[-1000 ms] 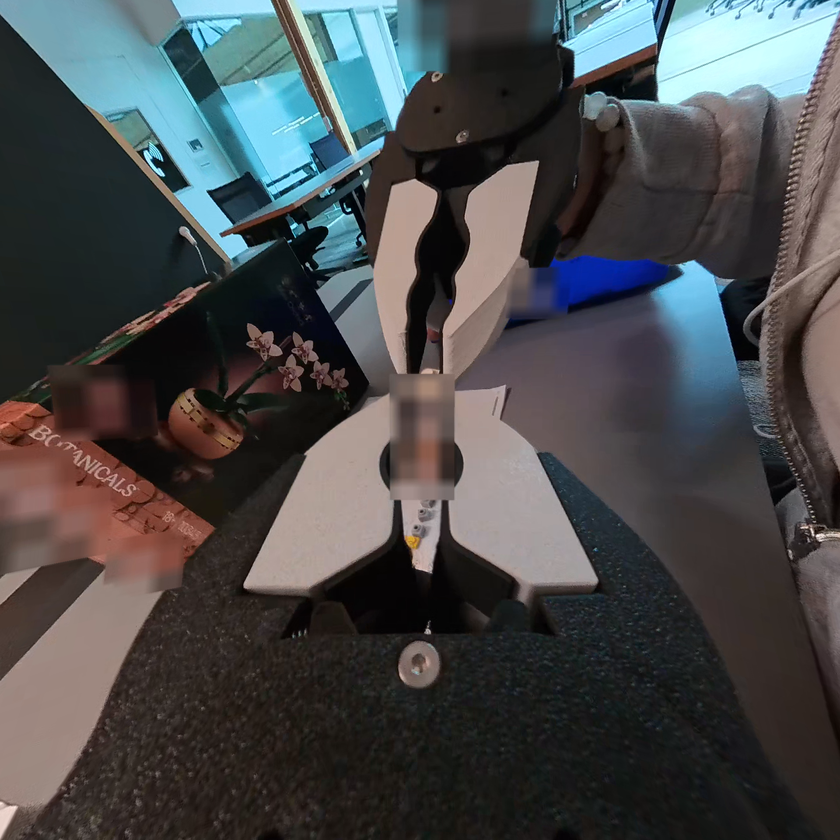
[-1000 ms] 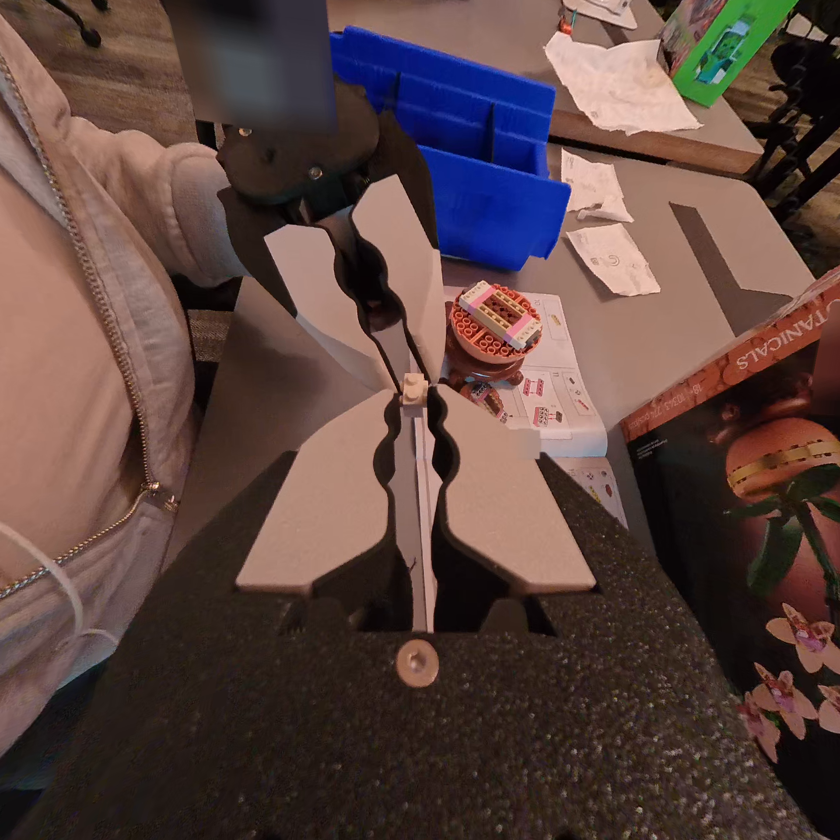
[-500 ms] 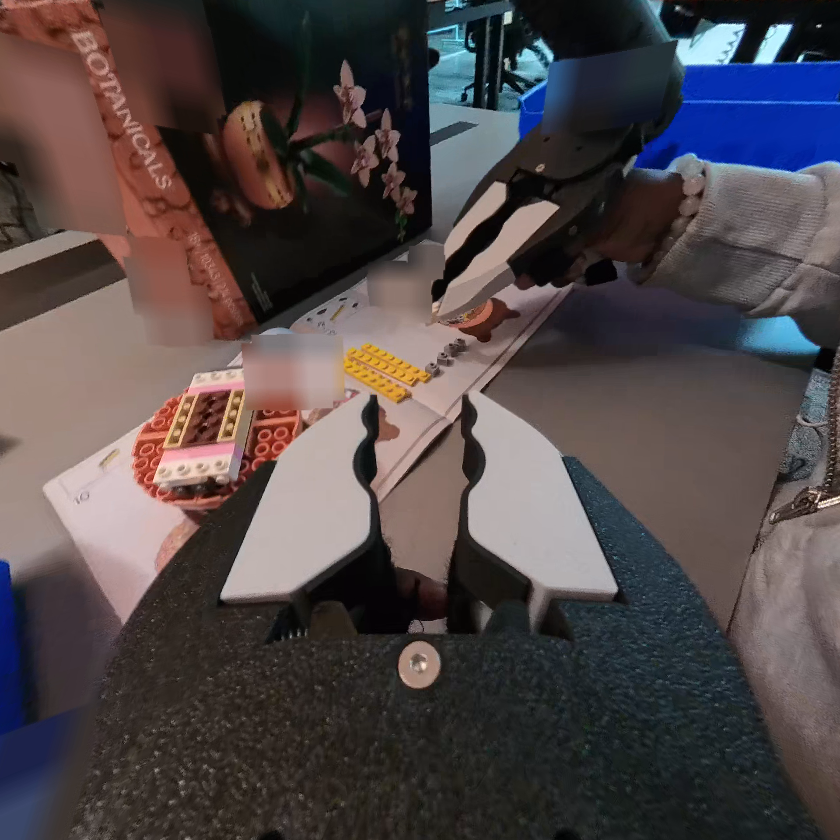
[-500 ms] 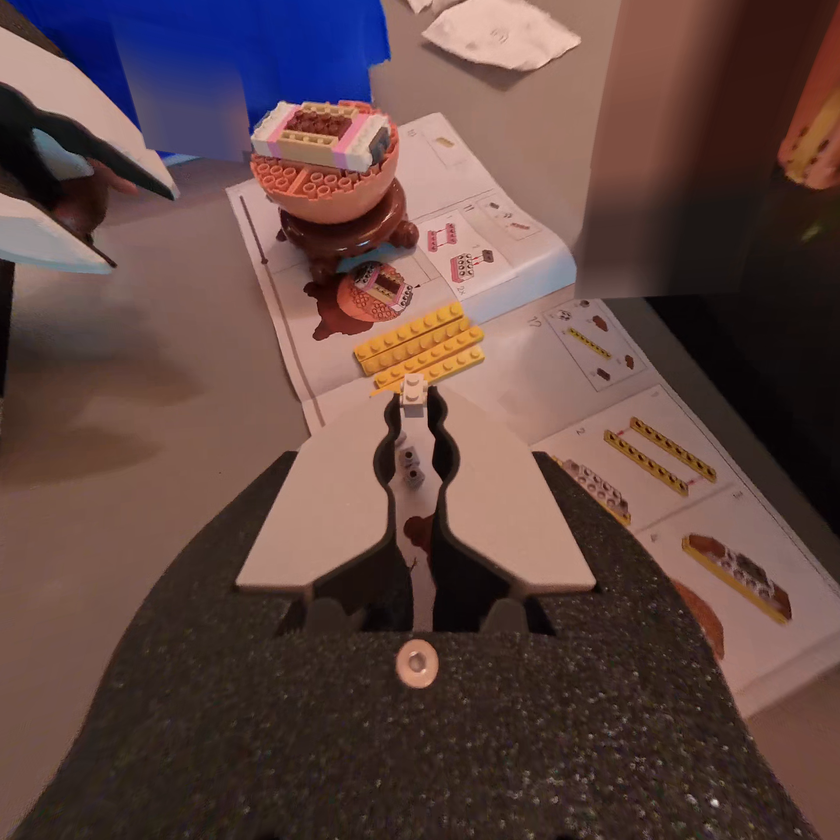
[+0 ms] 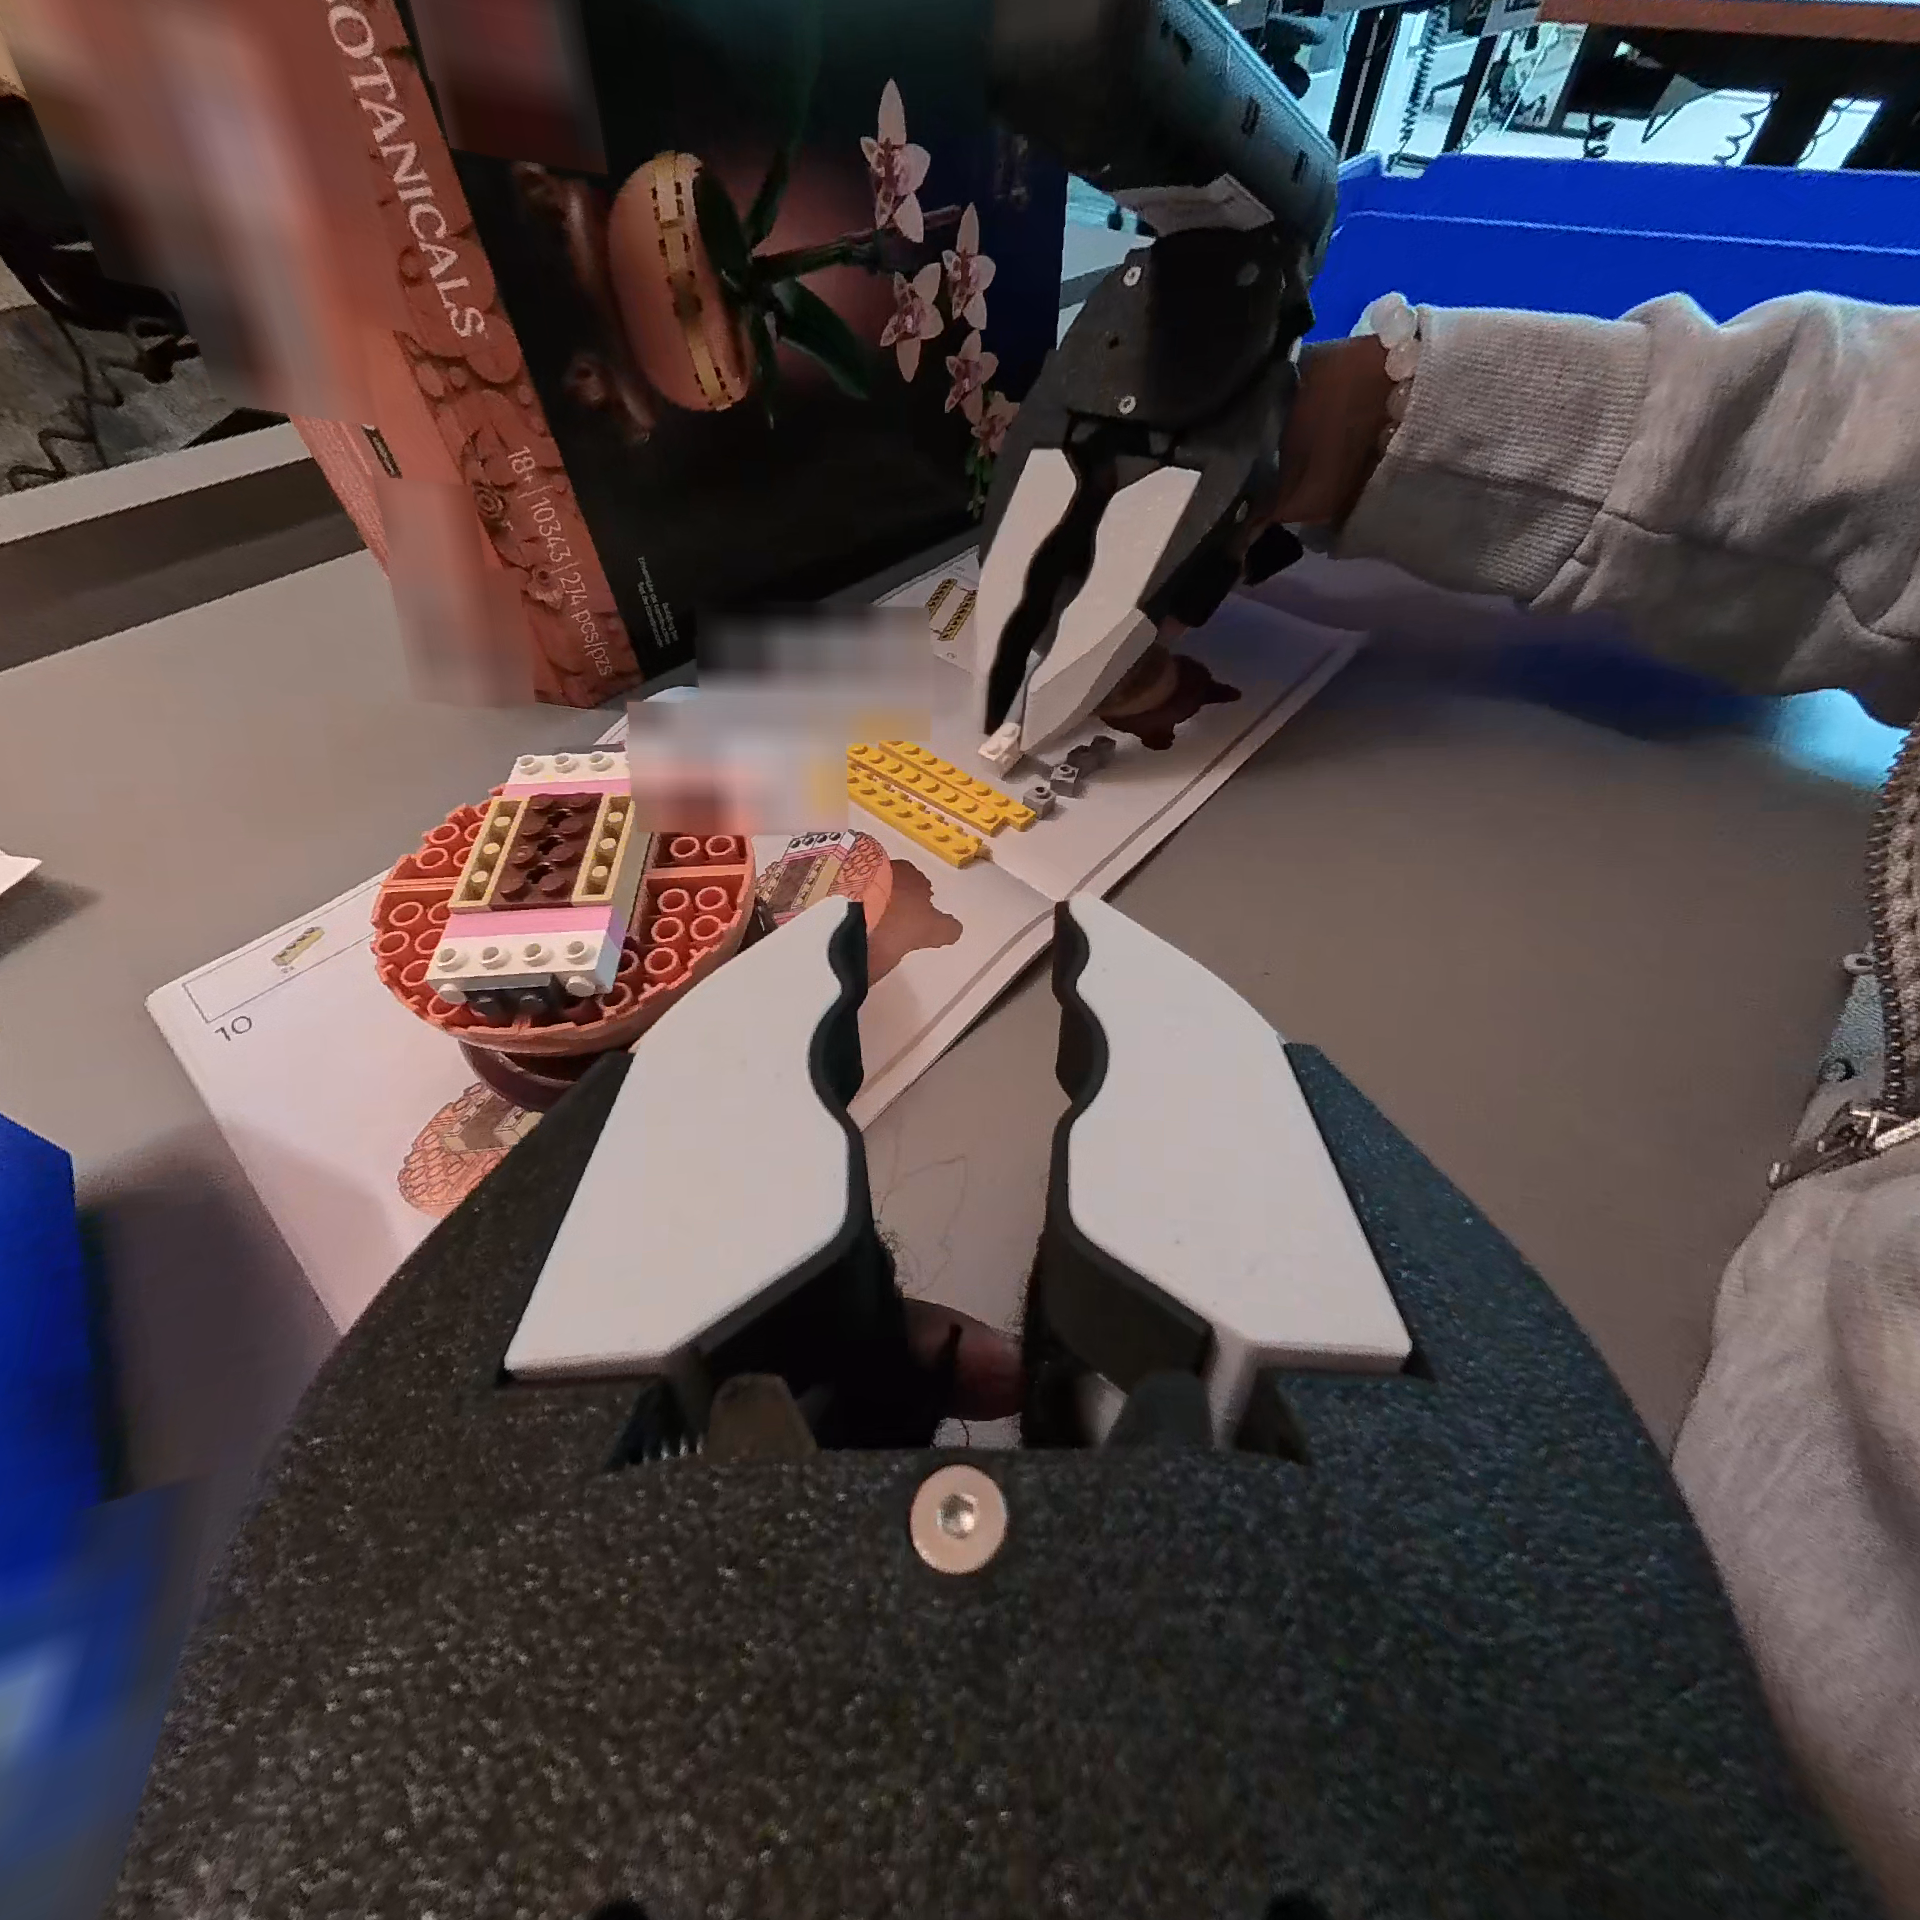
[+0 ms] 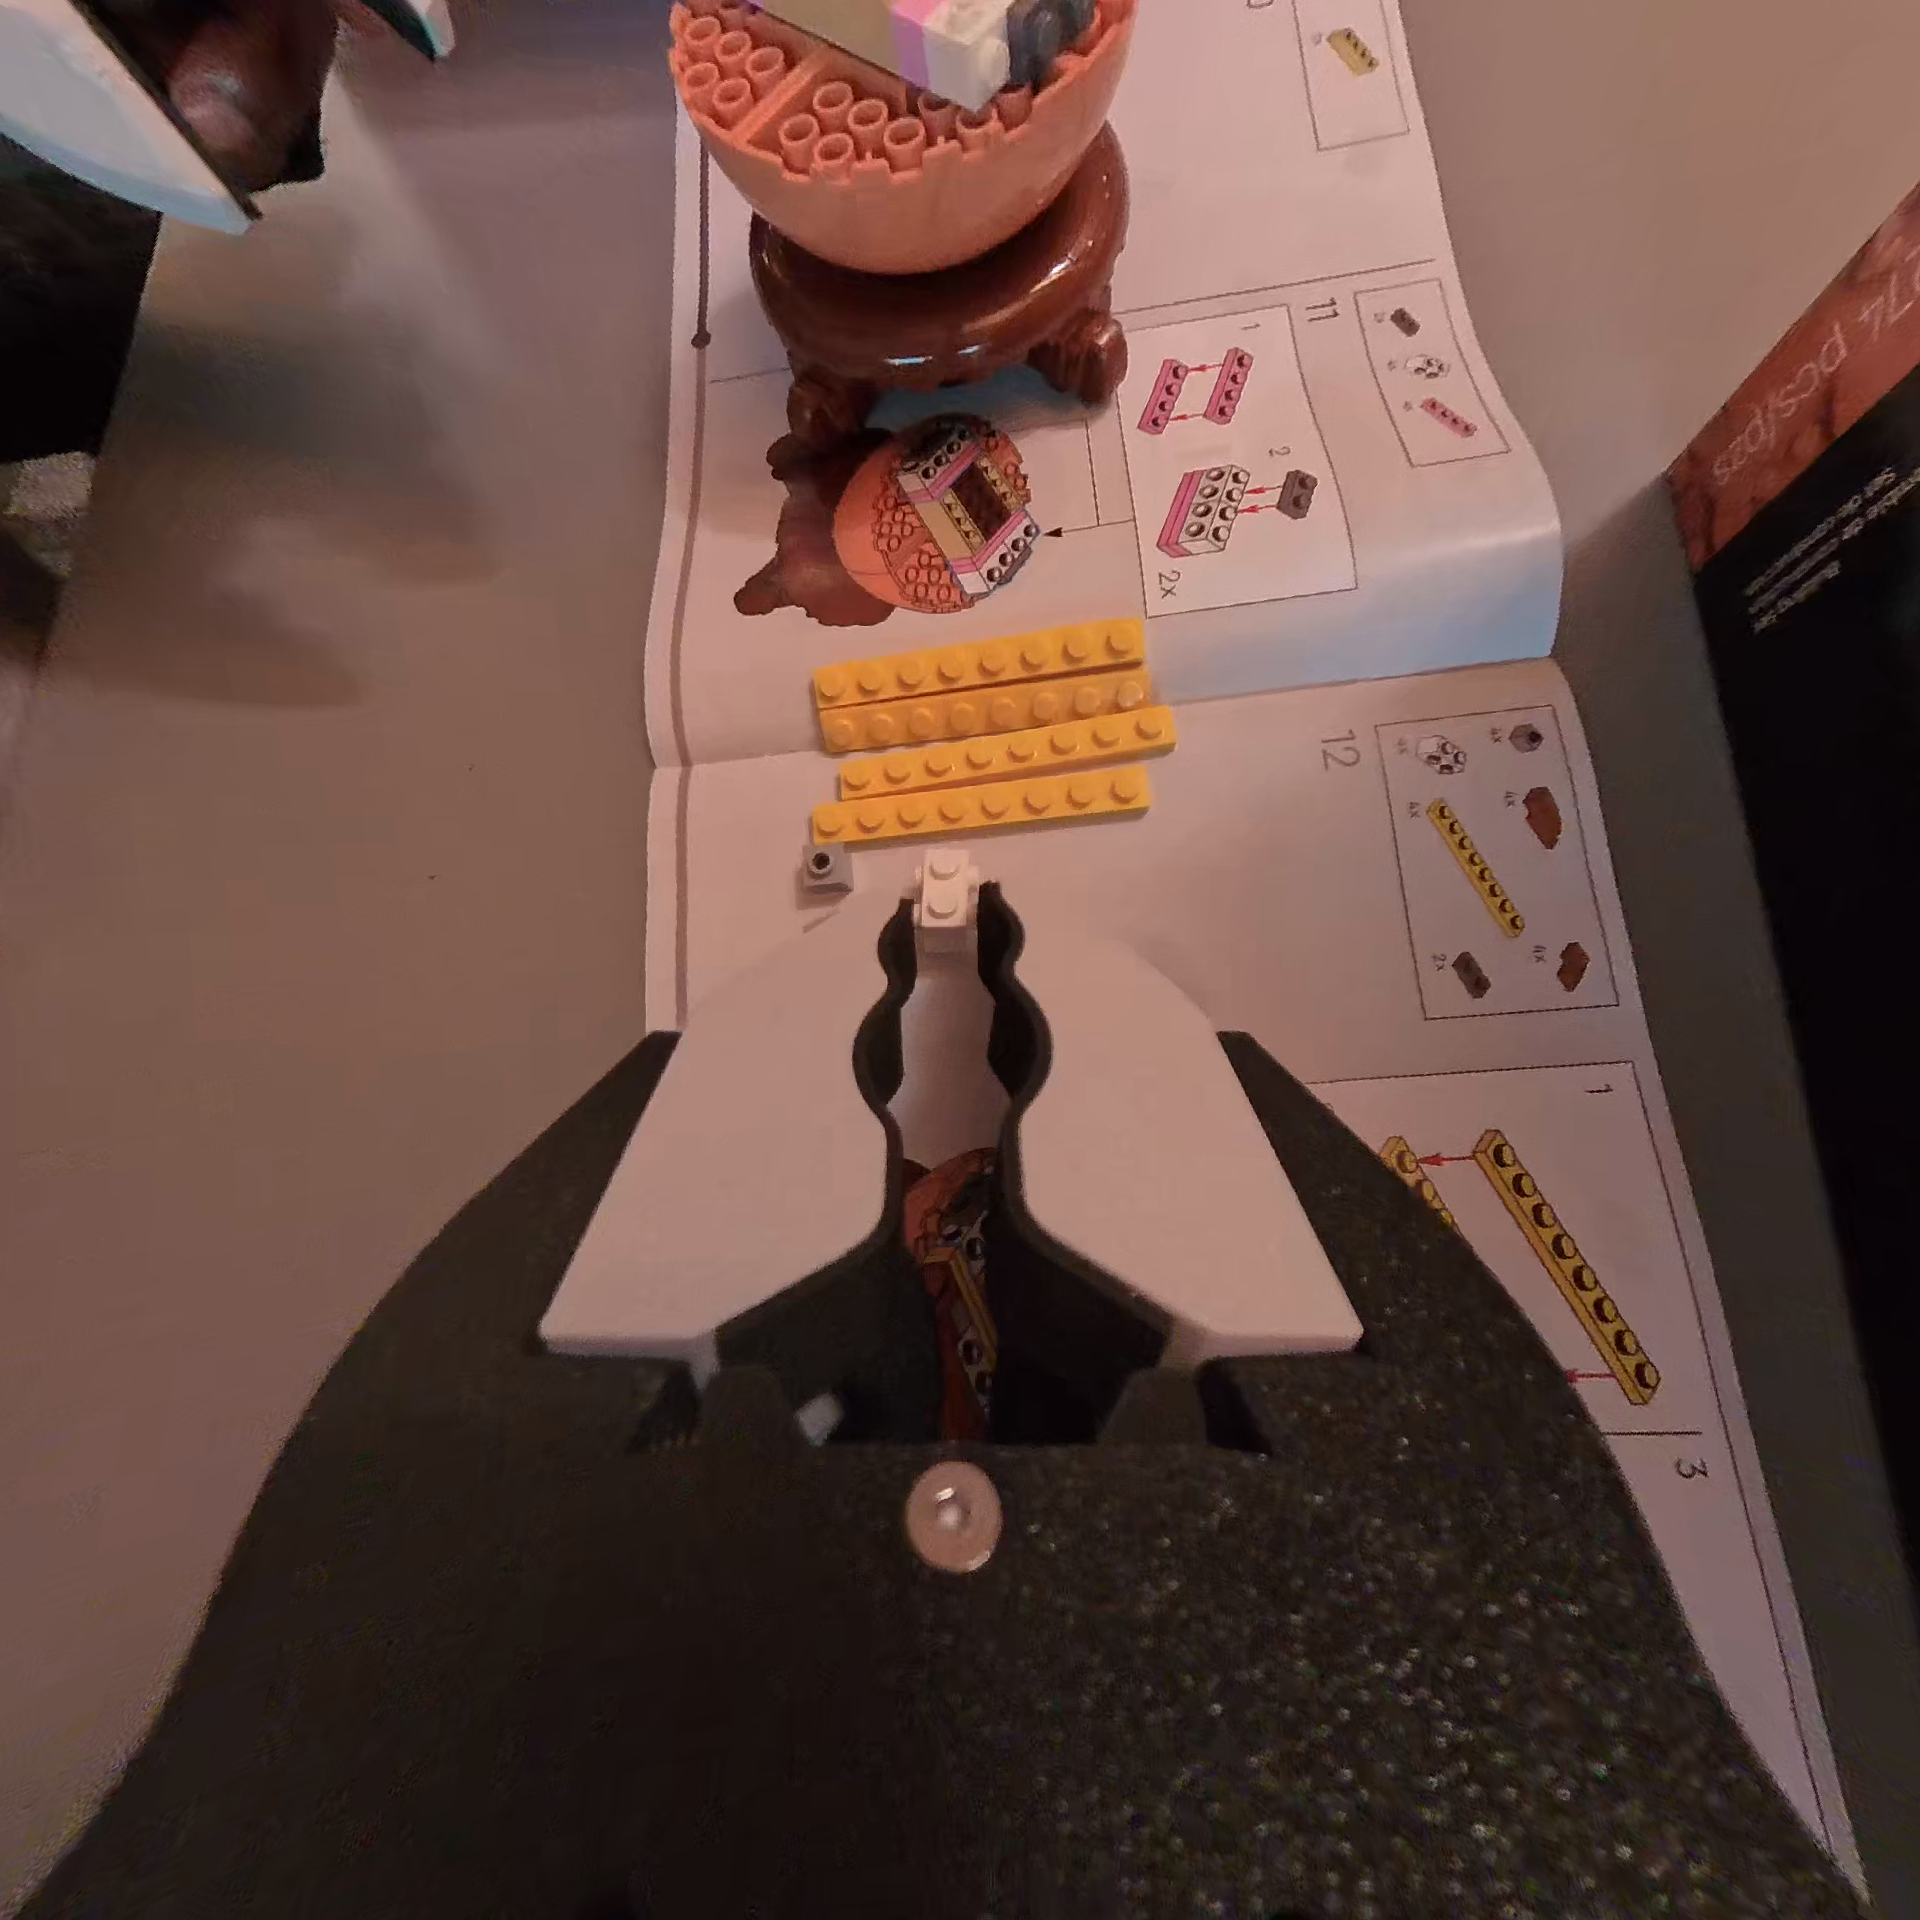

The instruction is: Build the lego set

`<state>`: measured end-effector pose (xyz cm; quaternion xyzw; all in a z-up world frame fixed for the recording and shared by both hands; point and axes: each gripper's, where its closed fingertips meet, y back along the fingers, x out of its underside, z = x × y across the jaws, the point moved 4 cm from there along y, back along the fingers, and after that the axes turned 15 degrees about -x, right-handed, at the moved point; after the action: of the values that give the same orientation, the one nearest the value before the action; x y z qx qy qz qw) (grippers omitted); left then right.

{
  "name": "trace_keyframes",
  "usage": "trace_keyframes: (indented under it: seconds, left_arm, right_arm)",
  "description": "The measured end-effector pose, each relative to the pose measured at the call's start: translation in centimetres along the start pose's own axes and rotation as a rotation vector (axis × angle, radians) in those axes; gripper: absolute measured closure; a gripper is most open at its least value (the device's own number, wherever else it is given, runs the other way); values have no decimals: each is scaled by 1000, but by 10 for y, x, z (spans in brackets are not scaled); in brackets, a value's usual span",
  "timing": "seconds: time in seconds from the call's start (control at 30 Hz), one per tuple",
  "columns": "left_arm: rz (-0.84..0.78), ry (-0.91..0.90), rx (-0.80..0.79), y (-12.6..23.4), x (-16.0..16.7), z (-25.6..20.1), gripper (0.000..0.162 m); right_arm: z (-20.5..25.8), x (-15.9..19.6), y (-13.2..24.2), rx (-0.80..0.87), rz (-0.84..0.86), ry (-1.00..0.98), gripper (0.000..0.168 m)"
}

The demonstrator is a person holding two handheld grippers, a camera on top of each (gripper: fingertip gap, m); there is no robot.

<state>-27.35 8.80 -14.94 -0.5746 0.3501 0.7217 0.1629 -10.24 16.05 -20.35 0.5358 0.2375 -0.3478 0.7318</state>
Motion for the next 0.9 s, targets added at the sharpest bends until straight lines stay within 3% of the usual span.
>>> trace_keyframes:
  seconds: [0.33,0.47,0.6,0.7,0.8,0.9]
  left_arm:
    - [1,-8,9,-4,-1,1,128]
    - [-8,-2,13,-5,-5,0,129]
    - [-24,30,51,-10,-12,-5,129]
    - [-26,50,108,-17,-16,-13,132]
    - [-21,60,160,-27,-20,-20,145]
    - [-14,84,202,-40,-27,-27,158]
  right_arm:
    - [2,-1,2,-29,-3,5,153]
    - [20,-24,27,19,-134,32,154]
    - [72,-55,90,234,-296,109,152]
    - [117,-55,162,479,-377,48,157]
    - [153,-31,241,711,-371,-6,163]
    - [156,22,299,886,-150,-82,168]
